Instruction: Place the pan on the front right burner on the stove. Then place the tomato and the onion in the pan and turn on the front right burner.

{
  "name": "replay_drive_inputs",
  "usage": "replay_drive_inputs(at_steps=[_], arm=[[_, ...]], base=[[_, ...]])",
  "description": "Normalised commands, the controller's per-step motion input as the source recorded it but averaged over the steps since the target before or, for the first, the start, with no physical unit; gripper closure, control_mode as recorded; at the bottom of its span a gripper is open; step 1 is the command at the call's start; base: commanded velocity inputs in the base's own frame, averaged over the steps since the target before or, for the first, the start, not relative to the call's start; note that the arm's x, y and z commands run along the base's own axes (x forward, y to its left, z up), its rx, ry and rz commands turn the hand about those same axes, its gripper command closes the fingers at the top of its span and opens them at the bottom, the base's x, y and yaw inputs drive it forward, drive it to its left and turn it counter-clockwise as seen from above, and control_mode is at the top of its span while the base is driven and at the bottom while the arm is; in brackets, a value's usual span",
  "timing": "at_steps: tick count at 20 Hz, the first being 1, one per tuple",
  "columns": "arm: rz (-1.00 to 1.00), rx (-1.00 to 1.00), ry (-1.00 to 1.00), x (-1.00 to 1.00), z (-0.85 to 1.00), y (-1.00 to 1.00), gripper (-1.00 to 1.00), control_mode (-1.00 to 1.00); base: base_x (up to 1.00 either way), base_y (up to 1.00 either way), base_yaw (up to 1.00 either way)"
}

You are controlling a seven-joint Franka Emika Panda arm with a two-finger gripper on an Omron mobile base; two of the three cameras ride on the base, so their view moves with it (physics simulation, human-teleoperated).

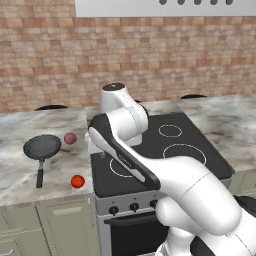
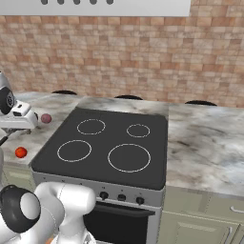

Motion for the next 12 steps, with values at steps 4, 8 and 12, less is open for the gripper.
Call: replay_drive_inputs(at_steps=[4,8,12], arm=[[0.0,-0.01,0.0,0.0,-0.03,0.21,-1.0,-1.0],[0.0,0.0,0.0,0.0,0.0,0.19,-1.0,-1.0],[0.0,0.0,0.0,0.0,0.0,0.14,-1.0,-1.0]], base=[[0.0,0.0,0.0],[0.0,0.0,0.0],[0.0,0.0,0.0]])
